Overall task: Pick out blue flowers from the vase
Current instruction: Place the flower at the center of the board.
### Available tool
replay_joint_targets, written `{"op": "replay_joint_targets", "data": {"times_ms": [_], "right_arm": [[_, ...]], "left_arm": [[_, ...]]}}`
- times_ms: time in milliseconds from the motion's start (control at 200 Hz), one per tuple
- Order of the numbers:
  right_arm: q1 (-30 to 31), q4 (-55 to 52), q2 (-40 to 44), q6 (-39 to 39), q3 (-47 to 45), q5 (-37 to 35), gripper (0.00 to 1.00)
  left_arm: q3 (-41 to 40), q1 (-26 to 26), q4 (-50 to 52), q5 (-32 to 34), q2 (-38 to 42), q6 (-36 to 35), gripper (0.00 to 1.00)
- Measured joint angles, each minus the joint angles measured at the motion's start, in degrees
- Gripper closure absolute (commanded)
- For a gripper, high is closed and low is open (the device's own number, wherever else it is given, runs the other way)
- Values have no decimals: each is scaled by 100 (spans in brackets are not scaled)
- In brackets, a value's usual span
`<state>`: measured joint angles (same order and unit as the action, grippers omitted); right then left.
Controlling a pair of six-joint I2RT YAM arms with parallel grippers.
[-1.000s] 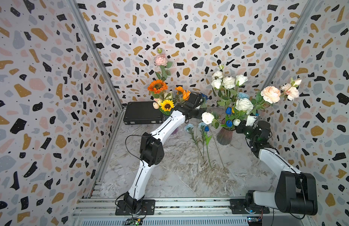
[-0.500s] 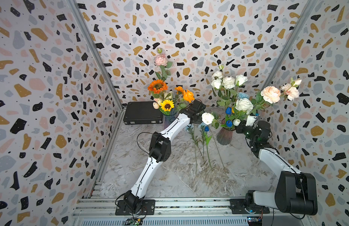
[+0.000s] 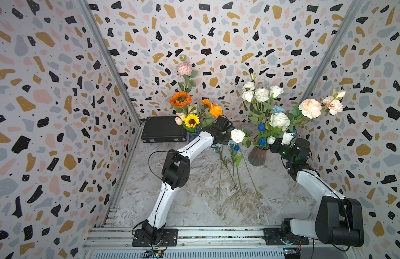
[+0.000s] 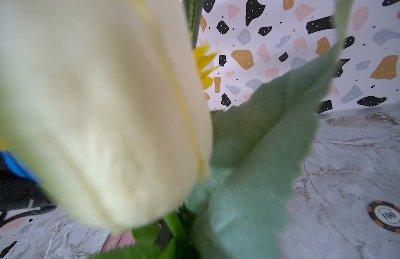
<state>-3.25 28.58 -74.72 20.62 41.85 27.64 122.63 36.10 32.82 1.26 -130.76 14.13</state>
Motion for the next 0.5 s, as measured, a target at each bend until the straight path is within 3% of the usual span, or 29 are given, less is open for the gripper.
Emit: {"op": "replay_joint_targets", "data": {"times_ms": [210,496], "right_arm": [[0,0,2,4,0,0,74],[0,-11,11,11,0,7,74]], "left_arm": [[96,31,-326,-380,693,-125,46],[-1060,227,-1027,-669,2068,-518,39]]}}
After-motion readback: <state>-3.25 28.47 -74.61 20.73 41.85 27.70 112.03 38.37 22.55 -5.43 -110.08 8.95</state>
